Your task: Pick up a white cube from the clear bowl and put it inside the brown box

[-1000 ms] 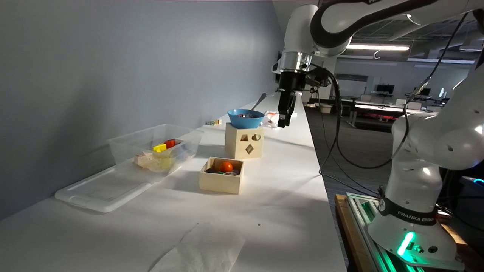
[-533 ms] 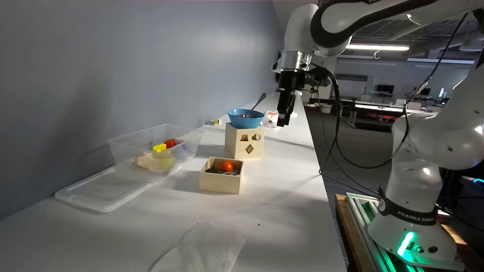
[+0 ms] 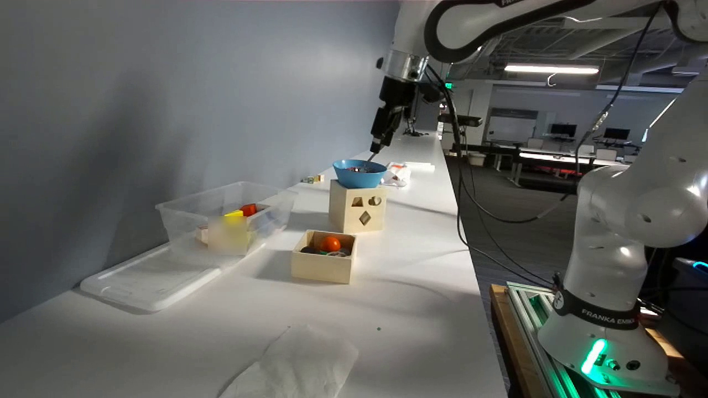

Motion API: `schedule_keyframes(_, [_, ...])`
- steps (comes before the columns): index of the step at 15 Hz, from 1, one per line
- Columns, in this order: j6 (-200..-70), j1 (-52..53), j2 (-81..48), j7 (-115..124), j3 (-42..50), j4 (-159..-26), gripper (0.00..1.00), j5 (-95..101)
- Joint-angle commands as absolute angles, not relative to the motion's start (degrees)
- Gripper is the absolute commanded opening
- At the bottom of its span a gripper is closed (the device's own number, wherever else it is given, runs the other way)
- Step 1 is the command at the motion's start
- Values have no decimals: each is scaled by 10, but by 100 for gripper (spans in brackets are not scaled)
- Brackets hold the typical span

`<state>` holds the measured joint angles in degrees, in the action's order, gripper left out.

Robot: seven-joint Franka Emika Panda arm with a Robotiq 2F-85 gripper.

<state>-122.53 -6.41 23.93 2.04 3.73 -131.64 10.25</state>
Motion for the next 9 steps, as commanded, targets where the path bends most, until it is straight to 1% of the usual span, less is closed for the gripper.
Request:
schedule_keyframes(1, [-1229,-72,157,84,18,-1203,100,111])
schedule_keyframes(2, [-1231,-66,201,48,32,-1262,100,103])
schedule_keyframes(5, [-1231,-64,165,71,26,-1215,100,103])
schedule_keyframes(9, [-1231,-65,159,73,26,-1210,100,103])
